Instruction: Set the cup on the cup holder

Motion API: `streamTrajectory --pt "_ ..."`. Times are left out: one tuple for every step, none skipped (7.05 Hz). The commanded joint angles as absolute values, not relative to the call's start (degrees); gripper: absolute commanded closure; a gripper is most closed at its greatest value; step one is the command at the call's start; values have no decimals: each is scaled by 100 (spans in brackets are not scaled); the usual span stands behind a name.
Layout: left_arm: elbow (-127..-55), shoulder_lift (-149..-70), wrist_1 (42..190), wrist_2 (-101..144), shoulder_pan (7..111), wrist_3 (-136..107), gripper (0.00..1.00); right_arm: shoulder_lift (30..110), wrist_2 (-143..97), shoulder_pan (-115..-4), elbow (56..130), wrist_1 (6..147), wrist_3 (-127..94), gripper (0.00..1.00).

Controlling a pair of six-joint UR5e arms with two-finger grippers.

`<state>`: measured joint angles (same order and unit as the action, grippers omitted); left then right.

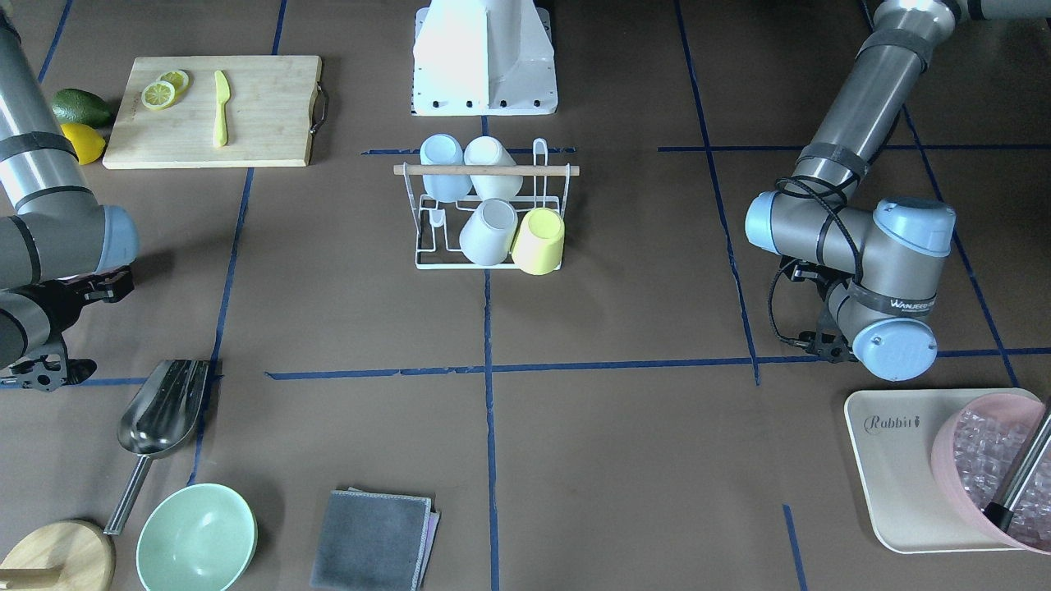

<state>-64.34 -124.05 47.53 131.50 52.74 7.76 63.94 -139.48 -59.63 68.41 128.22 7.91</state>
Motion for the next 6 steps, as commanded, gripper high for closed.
streamTrajectory --pt "-6407 -12393 4641 13157 5273 782 0 6250 -13755 -6195 6882 12867 791 100" --pt "-6416 -12393 4623 13166 5273 782 0 6223 -13746 -6370 7012 12876 791 100" --pt "-6433 -12384 4623 13236 5273 782 0 6223 -13650 -6607 7388 12885 782 100" --pt "-6416 -12366 4623 13332 5265 782 0 6240 -13658 -6731 7783 12885 774 100" --pt "-6416 -12366 4623 13333 5230 782 0 6240 -13649 -6732 8066 12859 756 100" --pt "-6451 -12358 4623 13333 5195 791 17 6249 -13667 -6776 8364 12789 721 100"
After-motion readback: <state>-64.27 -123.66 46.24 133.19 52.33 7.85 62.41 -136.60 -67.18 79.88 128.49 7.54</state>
